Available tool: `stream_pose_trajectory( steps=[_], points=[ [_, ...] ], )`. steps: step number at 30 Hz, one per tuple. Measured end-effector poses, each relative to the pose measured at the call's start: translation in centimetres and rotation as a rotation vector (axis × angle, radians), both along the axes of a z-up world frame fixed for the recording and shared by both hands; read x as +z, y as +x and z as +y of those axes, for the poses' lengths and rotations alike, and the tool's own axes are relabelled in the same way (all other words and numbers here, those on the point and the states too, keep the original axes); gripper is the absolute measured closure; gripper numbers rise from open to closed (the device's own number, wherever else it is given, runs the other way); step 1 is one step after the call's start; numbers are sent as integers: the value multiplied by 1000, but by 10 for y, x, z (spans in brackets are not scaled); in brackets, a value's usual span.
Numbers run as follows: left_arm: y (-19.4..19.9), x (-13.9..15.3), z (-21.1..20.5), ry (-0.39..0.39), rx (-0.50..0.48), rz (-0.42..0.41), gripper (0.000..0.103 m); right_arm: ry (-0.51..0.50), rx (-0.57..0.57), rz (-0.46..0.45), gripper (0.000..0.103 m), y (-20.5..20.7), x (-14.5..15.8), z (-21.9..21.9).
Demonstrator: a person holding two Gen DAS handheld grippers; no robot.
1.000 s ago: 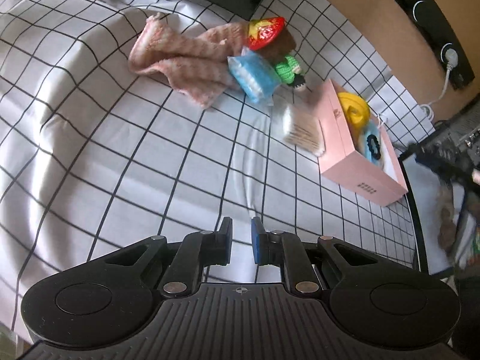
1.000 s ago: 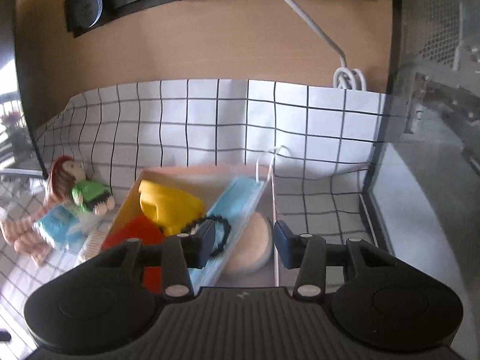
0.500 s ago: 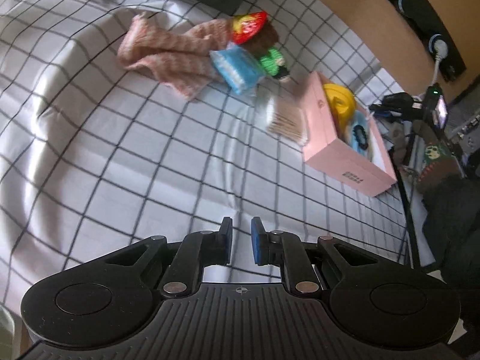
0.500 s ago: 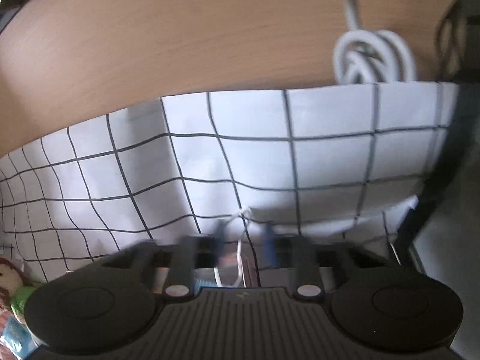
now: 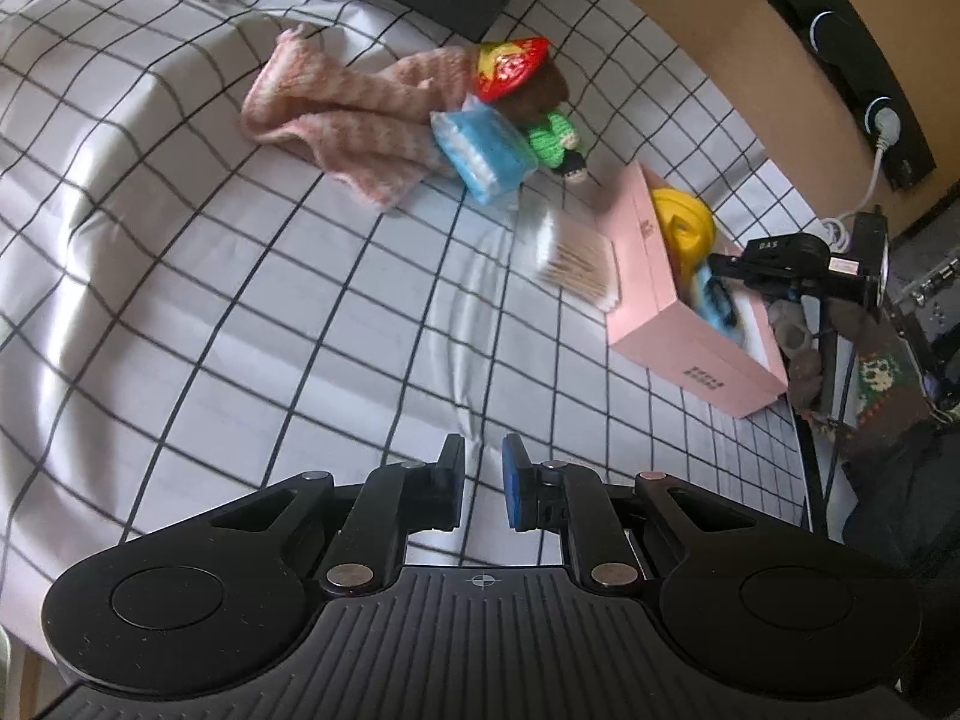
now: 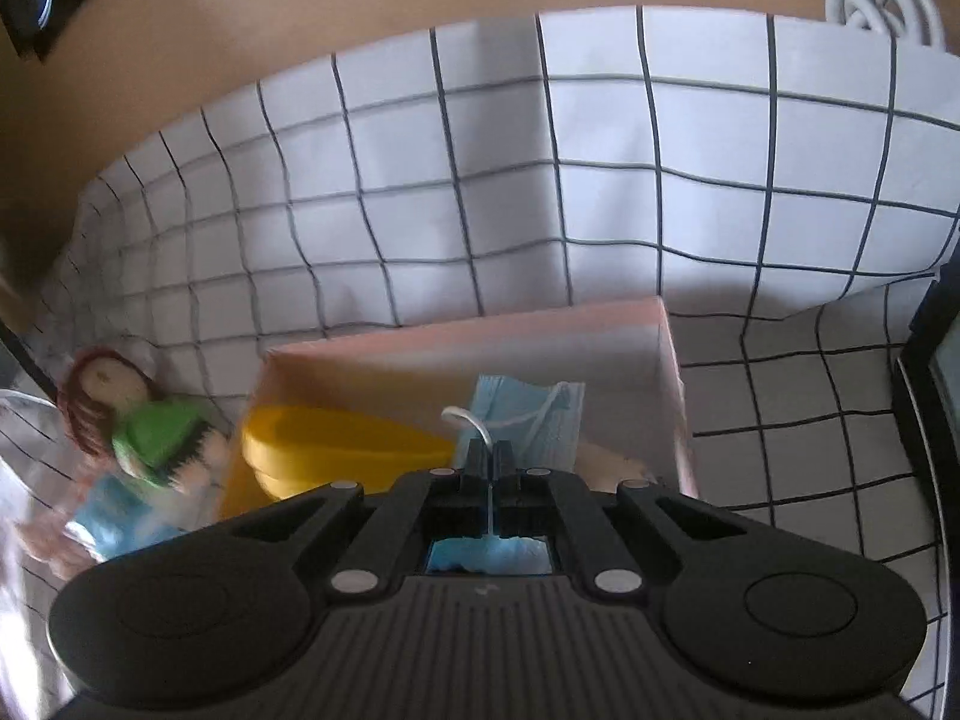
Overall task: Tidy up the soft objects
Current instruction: 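Lower the black bracelet into the pink box and open the right gripper, then grasp the crocheted doll by its head with the right gripper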
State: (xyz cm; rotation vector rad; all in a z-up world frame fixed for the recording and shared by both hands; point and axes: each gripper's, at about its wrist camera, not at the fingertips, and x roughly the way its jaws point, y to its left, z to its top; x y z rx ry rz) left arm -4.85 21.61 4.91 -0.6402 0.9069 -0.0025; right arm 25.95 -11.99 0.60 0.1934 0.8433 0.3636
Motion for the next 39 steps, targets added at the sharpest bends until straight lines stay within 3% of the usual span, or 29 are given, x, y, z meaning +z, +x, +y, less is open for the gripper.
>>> stream_pose_trajectory(
  steps=[3,7,10,14,20,24,28,32,36,39],
  points=[
    [-4,-2,4,6,10,18,89,-3,-12,-16,95,3,-1,4],
    [-8,-2,8,26,11,34,89,-88,11,-101,61,-19,10,12],
    [-8,-3,10,57,6,56,89,-174,33,-193,53,-47,19,23],
    [-3,-4,9,91,-27,66,89,-260,76,-291,48,-100,27,28],
    [25,2,-4,89,-145,6,89,-192,88,-298,45,-168,32,20],
    [72,14,-13,119,-205,-34,88,-182,89,-294,44,-207,26,19],
    [135,25,-25,173,-271,-73,88,-256,92,-323,41,-239,15,23],
    [205,25,-47,210,-389,-98,88,-246,96,-263,41,-259,0,23],
    [260,9,-69,327,-377,-146,88,-212,94,-184,41,-275,-17,28],
    [287,-9,-84,429,-474,-115,89,-234,104,-164,41,-287,-24,35]
  ],
)
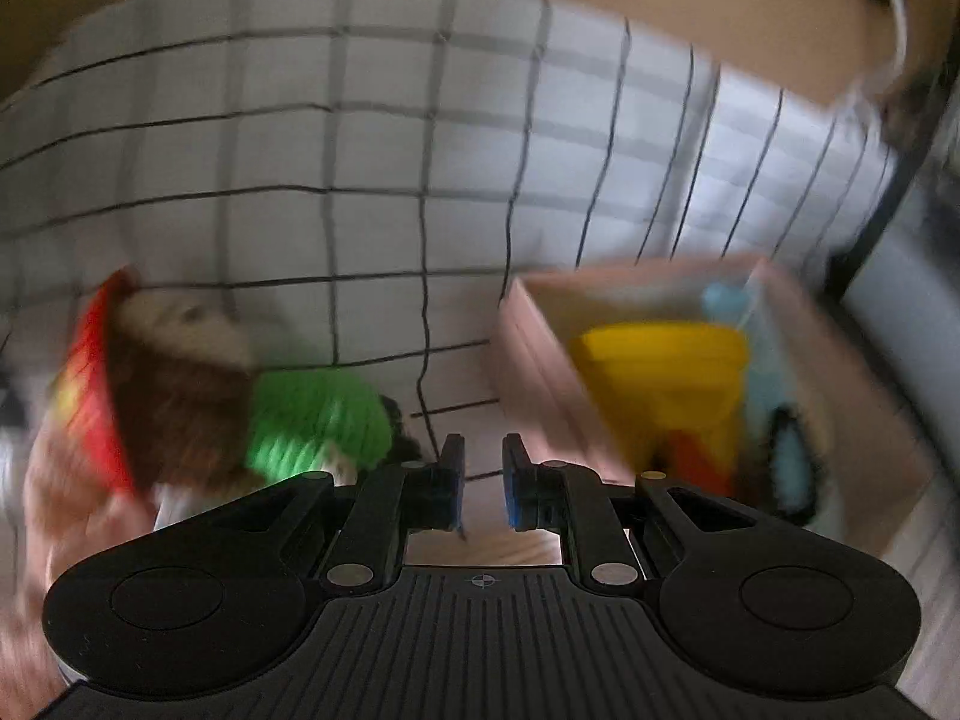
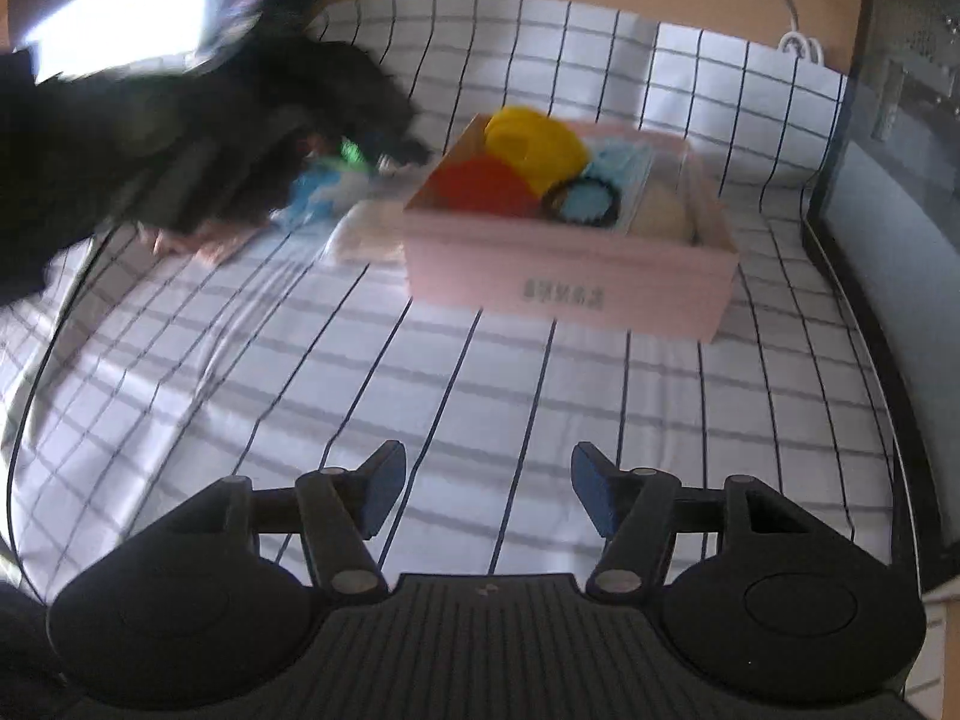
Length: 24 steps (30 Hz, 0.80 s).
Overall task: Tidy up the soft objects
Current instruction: 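Grasp the crocheted doll by its head with the right gripper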
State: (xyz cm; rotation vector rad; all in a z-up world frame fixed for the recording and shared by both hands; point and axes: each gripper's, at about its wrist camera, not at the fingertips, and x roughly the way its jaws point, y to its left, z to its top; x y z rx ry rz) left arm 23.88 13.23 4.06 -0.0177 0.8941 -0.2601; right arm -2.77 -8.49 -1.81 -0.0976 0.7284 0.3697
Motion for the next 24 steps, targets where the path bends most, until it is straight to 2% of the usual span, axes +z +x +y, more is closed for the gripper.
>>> stream_pose_trajectory(
  steps=[3,6,8,10,13,16,20,24],
  points=[
    [4,-14,2,24,-72,58,89,-31,-3,-29,41,-7,1,-2],
    [-15,-21,14,-27,-121,96,89,-8,-8,-52,41,4,12,-10],
    [-36,-22,21,-45,-145,99,89,8,1,-83,41,17,23,-9],
    [-66,-22,27,-14,-145,82,89,-5,33,-129,41,36,36,1],
    [-111,-23,38,-16,-142,77,89,-40,132,-191,41,70,56,29],
    [-152,-23,57,-95,-92,102,89,-64,237,-220,41,111,70,73],
    [-194,-25,85,-192,40,126,88,-129,350,-217,41,166,73,143],
    [-229,-23,110,-267,161,125,88,-244,375,-220,41,212,61,203]
  ],
)
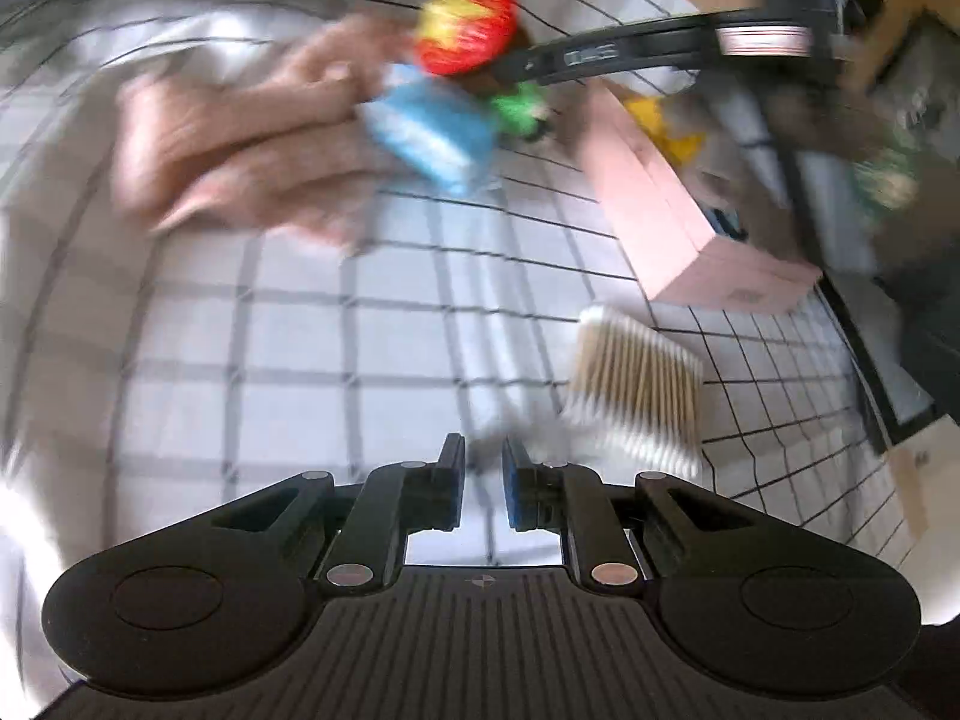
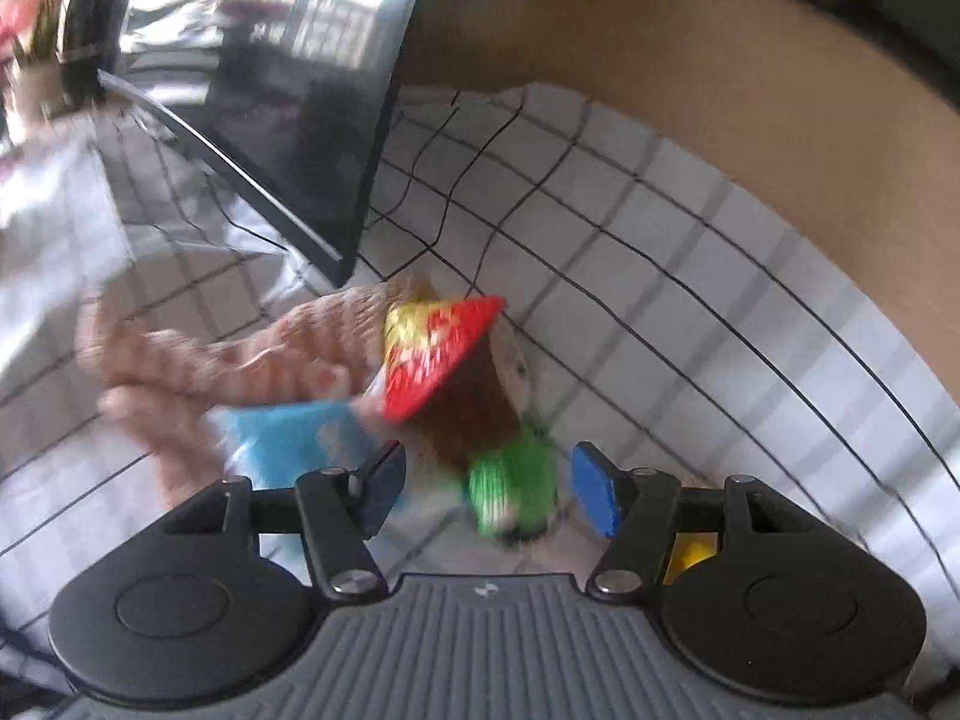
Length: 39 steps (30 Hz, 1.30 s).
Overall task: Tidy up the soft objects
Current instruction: 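Grasp the crocheted doll by its head with the right gripper, then grasp the cotton swab bundle with the left gripper while the right holds the doll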
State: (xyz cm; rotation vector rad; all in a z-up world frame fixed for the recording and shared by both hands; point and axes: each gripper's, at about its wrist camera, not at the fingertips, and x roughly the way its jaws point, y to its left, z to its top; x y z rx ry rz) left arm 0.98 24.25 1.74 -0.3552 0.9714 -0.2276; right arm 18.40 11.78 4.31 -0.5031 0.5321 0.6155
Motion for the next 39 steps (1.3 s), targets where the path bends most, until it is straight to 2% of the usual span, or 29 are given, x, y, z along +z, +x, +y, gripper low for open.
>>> stream_pose_trajectory(
  steps=[2,5,6,9,12,13,15,20,22,24,26,29,30,31,32,33,34,36,39],
  points=[
    [-17,2,12,-16,57,-6,88,-34,-16,32,38,24,-6,18],
    [-35,4,29,-38,141,-11,88,6,-16,128,38,48,-10,25],
    [-40,4,34,-49,164,-12,88,25,-19,143,43,51,-10,25],
    [-50,3,46,-88,216,-16,88,60,-34,199,48,50,-8,23],
    [-49,4,47,-98,219,-22,88,97,-35,266,56,37,-7,13],
    [-49,5,47,-102,215,-27,88,127,-37,303,61,29,-6,5],
    [-47,8,44,-121,195,-38,88,176,-38,350,63,9,-4,-11],
    [-32,10,22,-135,80,-65,88,284,-54,400,68,-68,6,-62],
    [-25,8,13,-132,53,-68,88,297,-99,412,88,-94,4,-77],
    [-18,7,5,-130,20,-76,88,316,-173,421,88,-120,1,-101],
    [-11,8,-4,-126,-3,-85,88,320,-234,374,88,-144,2,-125],
    [-1,14,-20,-132,-27,-99,88,241,-329,292,88,-172,-3,-149],
    [3,17,-30,-121,-49,-104,88,218,-344,276,83,-180,-3,-156],
    [5,19,-40,-101,-69,-107,88,204,-355,260,65,-188,-6,-164],
    [8,22,-51,-70,-91,-109,88,204,-351,253,53,-194,-8,-172],
    [9,23,-60,-40,-101,-109,88,213,-345,248,32,-198,-9,-176],
    [9,24,-70,-11,-105,-105,88,234,-344,241,28,-202,-10,-181],
    [10,26,-84,40,-113,-93,88,284,-333,226,28,-204,-11,-185],
    [8,28,-95,113,-100,-79,88,299,-295,205,28,-194,-19,-178]
  ],
)
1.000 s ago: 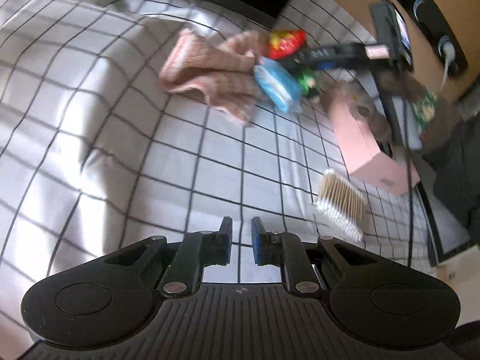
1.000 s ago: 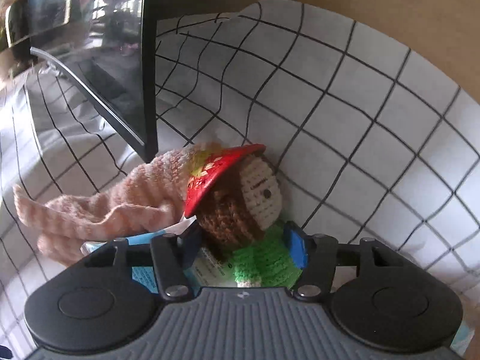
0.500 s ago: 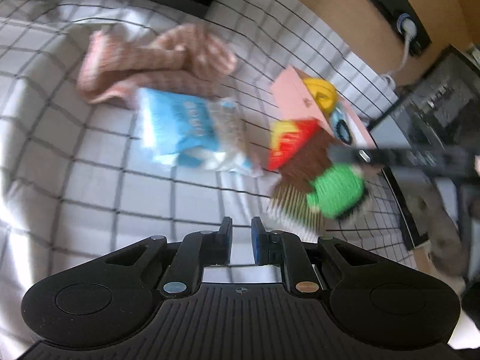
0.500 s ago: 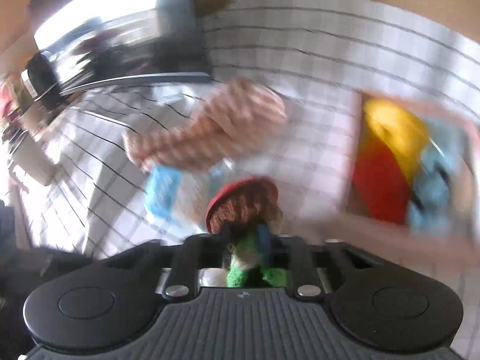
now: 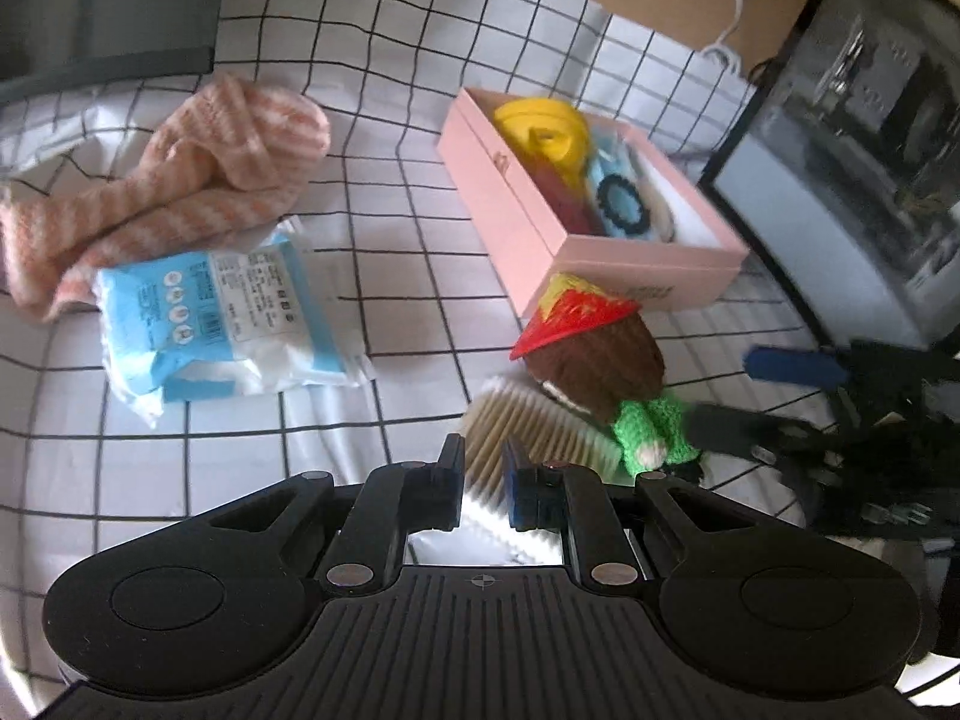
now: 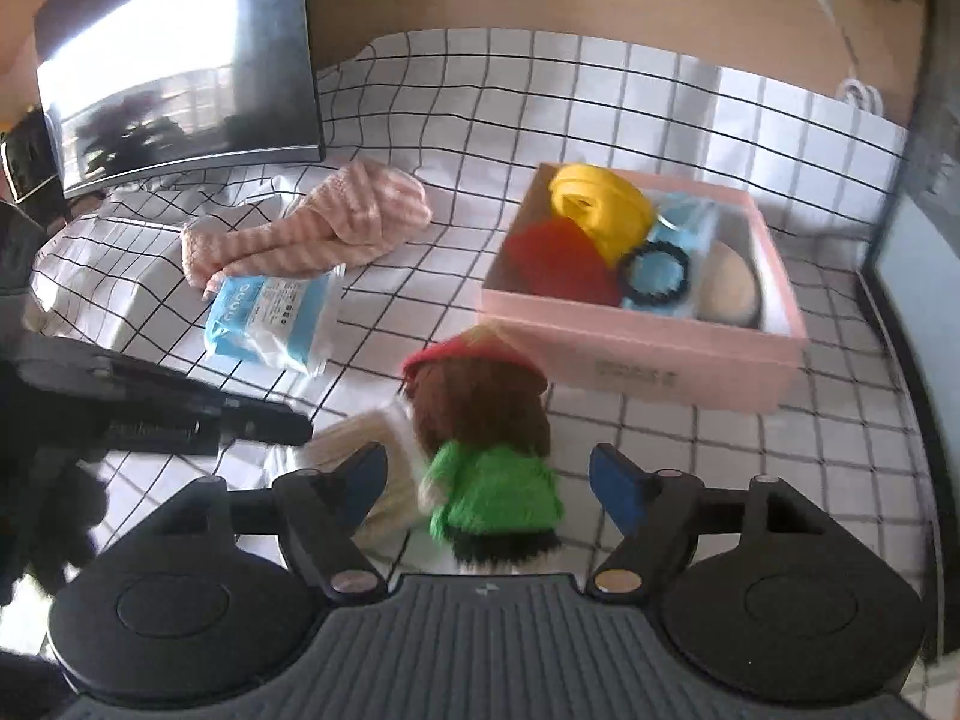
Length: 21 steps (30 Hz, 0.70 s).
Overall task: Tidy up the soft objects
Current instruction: 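Grasp the cotton swab bundle with the left gripper while the right holds the doll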
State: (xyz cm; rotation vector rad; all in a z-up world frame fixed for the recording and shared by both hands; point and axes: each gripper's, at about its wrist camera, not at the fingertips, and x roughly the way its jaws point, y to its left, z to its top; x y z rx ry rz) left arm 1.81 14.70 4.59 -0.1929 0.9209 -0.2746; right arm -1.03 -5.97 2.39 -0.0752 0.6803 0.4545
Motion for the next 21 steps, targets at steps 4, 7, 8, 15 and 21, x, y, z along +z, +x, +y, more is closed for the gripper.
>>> stream_pose_trajectory(
  steps=[4,7,8,15,21],
  points=[
    [-4,4,-10,77,-12,4,88,23,12,34,28,33,-24,16],
    [-5,4,-17,110,-20,12,88,48,31,86,45,49,-40,19],
    [-4,3,-19,117,-21,15,88,55,48,106,47,50,-42,18],
    [-5,-8,-46,165,-115,28,85,45,-18,37,57,22,-35,-29],
    [-5,-12,-69,207,-216,7,51,-26,-149,-22,46,-2,-52,-68]
  ],
)
